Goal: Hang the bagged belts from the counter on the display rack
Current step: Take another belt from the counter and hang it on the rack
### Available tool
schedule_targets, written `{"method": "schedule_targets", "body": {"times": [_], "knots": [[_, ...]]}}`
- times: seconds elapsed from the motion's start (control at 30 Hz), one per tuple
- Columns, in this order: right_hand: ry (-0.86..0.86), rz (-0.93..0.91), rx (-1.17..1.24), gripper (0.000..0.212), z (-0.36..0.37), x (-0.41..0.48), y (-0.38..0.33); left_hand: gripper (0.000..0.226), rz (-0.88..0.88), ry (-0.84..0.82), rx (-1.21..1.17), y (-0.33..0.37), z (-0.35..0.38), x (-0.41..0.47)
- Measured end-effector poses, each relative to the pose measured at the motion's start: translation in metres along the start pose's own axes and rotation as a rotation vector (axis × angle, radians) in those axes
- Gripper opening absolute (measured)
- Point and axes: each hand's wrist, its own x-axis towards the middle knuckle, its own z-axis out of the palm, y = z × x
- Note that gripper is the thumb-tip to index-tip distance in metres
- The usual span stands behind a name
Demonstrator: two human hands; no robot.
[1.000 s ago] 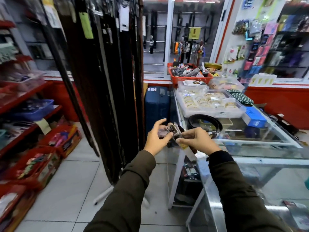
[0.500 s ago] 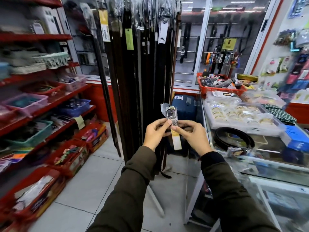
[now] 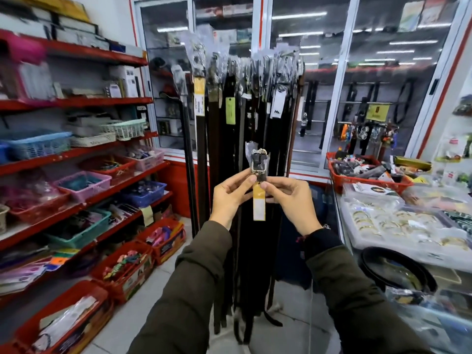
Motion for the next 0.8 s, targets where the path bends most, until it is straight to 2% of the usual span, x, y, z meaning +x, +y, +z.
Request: {"method": "schedule_targets", "body": {"times": [0.13, 0.23, 0.4, 0.53, 0.8], "knots": [[-0.013, -0.064, 0.076, 0.017, 0.025, 0.04, -0.028, 0.031, 0.096, 0.118, -0.022, 0.038, -0.002, 0.028], [-0.018, -0.112, 0.138, 0.013, 0.043, 0.072, -0.05, 0.033, 0.157, 0.107, -0.04, 0.068, -0.004, 0.048], [0.022, -0.197, 0.122, 0.029, 0.079, 0.128, -0.083, 0.036, 0.242, 0.132, -0.016, 0.121, -0.014, 0.082], [0.053, -0.253, 0.124, 0.026, 0.111, 0.16, -0.107, 0.035, 0.296, 0.19, -0.047, 0.157, -0.021, 0.108], [0.068, -0.213, 0.248, 0.026, 0.143, 0.198, -0.137, 0.031, 0.336, 0.25, -0.056, 0.19, -0.033, 0.147]]}}
